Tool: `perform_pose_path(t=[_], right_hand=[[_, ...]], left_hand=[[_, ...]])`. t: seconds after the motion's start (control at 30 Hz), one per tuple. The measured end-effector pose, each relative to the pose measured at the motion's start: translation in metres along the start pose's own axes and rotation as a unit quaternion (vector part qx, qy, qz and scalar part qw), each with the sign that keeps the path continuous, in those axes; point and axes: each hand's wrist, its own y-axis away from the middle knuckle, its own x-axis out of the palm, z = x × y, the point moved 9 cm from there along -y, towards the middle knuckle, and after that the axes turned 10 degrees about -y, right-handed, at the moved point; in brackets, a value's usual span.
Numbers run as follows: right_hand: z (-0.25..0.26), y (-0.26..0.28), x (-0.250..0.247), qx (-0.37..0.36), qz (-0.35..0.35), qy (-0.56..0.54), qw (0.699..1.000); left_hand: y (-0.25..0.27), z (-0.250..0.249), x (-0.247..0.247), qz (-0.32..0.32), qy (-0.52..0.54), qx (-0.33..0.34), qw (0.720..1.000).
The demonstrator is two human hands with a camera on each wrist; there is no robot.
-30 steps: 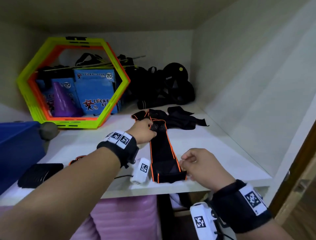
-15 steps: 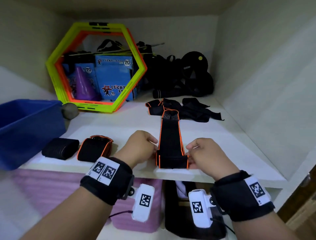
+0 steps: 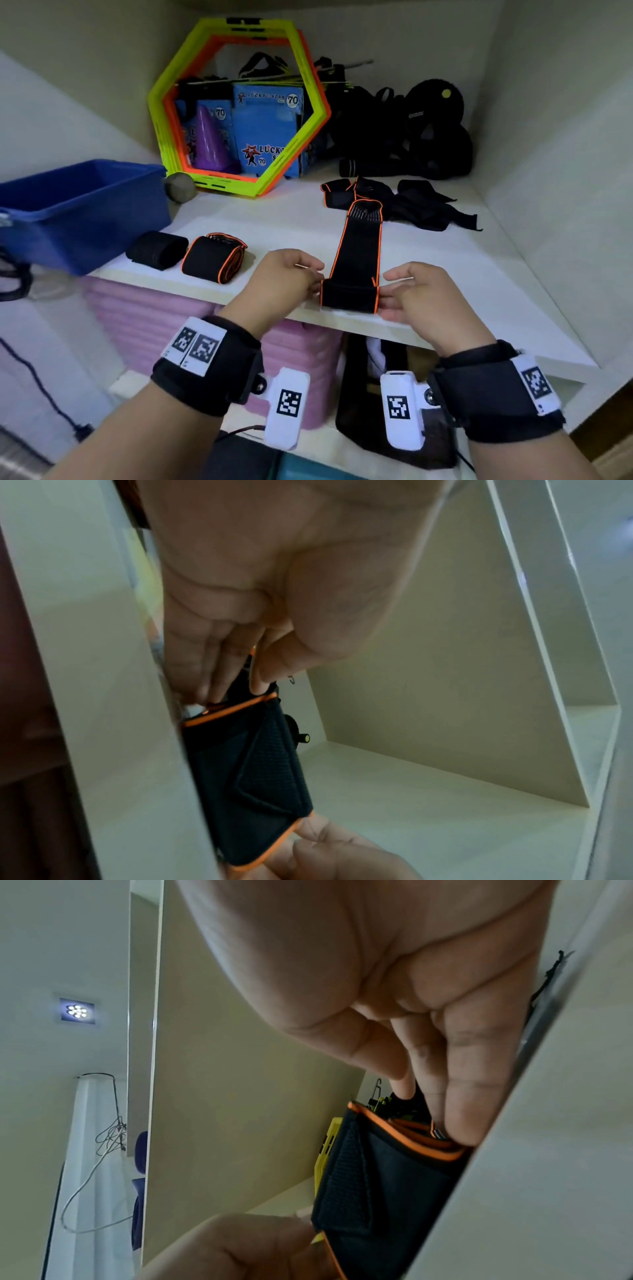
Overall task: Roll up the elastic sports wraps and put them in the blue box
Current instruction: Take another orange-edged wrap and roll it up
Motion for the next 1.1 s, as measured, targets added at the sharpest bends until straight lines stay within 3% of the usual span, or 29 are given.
perform_pose_path(t=[0.13, 0.43, 0.67, 0.9, 1.0, 1.1], right_hand=[[-0.001, 0.005, -0.002, -0.012, 0.0, 0.067, 0.998], [-0.003, 0.016, 0.006, -0.066, 0.026, 0.111, 0.991], [0.004, 0.017, 0.012, -0.144, -0.055, 0.143, 0.978], [0.007, 0.014, 0.011, -0.137, -0.154, 0.234, 0.95], [0.007, 0.015, 0.019, -0.153, -0.152, 0.269, 0.939], [0.008, 0.015, 0.026, -0.181, -0.141, 0.308, 0.923]], left_hand=[[0.012, 0.005, 0.0, 0.011, 0.033, 0.003, 0.999], [0.021, 0.006, 0.001, 0.031, -0.035, 0.125, 0.991], [0.005, 0.01, 0.0, 0.007, -0.114, 0.125, 0.986], [-0.009, 0.003, 0.001, -0.028, -0.198, 0.134, 0.971], [-0.008, -0.006, 0.001, -0.036, -0.242, 0.157, 0.957], [-0.002, -0.016, 0.007, -0.031, -0.33, 0.219, 0.918]])
